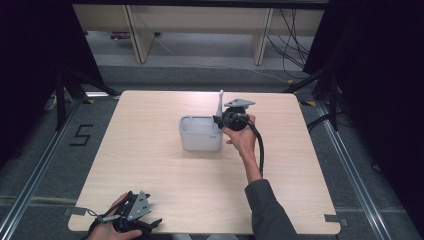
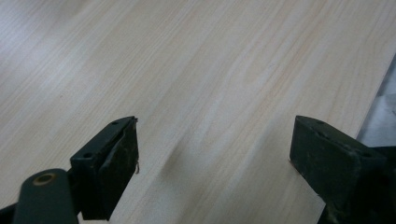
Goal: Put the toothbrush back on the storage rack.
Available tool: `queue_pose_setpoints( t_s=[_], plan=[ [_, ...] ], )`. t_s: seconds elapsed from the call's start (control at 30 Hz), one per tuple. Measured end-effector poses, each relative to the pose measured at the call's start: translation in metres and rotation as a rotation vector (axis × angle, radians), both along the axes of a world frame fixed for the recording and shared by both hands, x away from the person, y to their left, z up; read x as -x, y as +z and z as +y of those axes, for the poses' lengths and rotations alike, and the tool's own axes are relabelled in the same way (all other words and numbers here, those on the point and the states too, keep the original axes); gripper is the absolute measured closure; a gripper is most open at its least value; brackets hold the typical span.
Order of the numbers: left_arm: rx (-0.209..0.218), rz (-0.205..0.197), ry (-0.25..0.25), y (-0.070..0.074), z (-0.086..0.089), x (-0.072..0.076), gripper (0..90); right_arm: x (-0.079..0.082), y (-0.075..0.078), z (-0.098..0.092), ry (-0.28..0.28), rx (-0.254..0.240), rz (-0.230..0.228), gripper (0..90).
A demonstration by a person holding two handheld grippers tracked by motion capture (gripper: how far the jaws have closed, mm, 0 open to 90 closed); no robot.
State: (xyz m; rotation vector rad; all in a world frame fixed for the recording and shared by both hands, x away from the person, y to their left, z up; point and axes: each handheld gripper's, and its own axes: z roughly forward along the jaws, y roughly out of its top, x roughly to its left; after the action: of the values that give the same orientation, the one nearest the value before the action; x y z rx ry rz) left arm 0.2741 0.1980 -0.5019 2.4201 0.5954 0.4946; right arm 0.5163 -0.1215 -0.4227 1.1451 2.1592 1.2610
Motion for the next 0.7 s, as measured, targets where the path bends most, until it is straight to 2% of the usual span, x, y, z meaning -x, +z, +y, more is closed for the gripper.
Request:
queue_pose_setpoints(
  t_s=[0.07, 0.1, 0.27, 0.4, 0.53, 0.6, 0.63, 0.67, 0.7],
  plan=[
    [-0.002, -0.001, 0.0, 0.0, 0.0, 0.0, 15.3, 0.0, 0.0, -0.001, -0.001, -0.003, -0.009, 66.5],
    [-0.002, -0.001, -0.001, 0.0, 0.0, 0.0, 15.2, 0.0, 0.001, -0.001, 0.002, -0.029, -0.003, 66.2],
    [-0.002, 0.0, -0.001, 0.0, 0.0, 0.0, 15.2, 0.001, 0.004, -0.002, 0.008, -0.038, -0.02, 62.5],
    [-0.003, 0.0, 0.0, 0.0, 0.0, 0.0, 15.2, 0.002, 0.004, -0.003, 0.002, -0.042, -0.013, 56.0],
    [-0.001, 0.006, -0.004, 0.0, 0.0, 0.0, 15.2, 0.006, 0.008, -0.004, -0.012, -0.032, -0.021, 45.6],
    [0.0, 0.006, -0.002, 0.0, 0.0, 0.0, 15.2, 0.009, 0.01, -0.006, -0.005, -0.041, -0.039, 42.7],
    [0.0, 0.006, -0.003, 0.0, 0.0, 0.0, 15.3, 0.013, 0.011, -0.006, -0.022, -0.056, -0.024, 41.3],
    [0.0, 0.005, -0.005, 0.0, 0.0, 0.0, 15.3, 0.014, 0.011, -0.008, -0.007, -0.047, -0.041, 39.7],
    [0.0, 0.005, -0.004, 0.0, 0.0, 0.0, 15.2, 0.016, 0.012, -0.01, 0.006, -0.044, -0.037, 38.2]
  ],
)
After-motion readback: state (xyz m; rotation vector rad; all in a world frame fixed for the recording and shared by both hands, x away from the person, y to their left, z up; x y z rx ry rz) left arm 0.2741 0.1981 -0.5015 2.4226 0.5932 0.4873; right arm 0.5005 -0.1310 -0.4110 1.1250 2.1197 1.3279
